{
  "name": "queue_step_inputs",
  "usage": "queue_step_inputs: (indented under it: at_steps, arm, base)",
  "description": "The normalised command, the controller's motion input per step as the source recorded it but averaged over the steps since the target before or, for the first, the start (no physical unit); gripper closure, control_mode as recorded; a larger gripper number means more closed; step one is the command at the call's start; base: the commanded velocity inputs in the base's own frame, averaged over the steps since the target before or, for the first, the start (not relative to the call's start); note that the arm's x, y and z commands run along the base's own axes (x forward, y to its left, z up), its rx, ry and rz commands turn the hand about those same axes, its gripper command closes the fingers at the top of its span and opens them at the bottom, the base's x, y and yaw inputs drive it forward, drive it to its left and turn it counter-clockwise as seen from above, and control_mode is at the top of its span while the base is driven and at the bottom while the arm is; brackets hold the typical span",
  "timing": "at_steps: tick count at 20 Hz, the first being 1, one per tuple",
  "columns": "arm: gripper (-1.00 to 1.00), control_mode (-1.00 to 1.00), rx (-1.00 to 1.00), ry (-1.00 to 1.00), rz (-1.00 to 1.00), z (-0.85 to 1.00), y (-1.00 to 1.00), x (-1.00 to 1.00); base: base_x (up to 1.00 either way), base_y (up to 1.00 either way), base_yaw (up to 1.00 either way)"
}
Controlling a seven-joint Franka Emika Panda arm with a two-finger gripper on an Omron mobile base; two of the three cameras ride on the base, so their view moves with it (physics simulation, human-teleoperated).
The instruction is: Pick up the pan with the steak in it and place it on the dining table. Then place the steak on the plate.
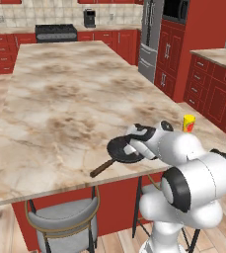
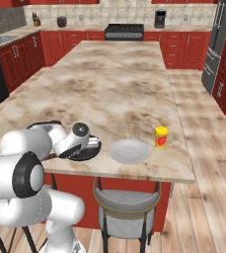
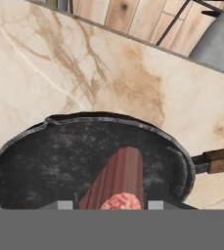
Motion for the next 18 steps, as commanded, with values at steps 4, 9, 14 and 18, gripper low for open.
queue_step_inputs:
  at_steps: [4,9,14,18]
  arm:
    - [1.0,-1.0,0.02,0.03,-0.08,0.09,0.13,0.04]
    - [1.0,-1.0,0.04,0.0,-0.26,0.85,0.35,0.21]
    - [1.0,-1.0,0.02,0.01,-0.31,1.0,0.32,0.08]
    - [1.0,-1.0,0.03,0.06,-0.3,1.0,0.28,0.06]
  base:
    - [0.0,0.0,0.0]
    - [0.0,0.0,0.0]
    - [0.0,0.0,0.0]
    - [0.0,0.0,0.0]
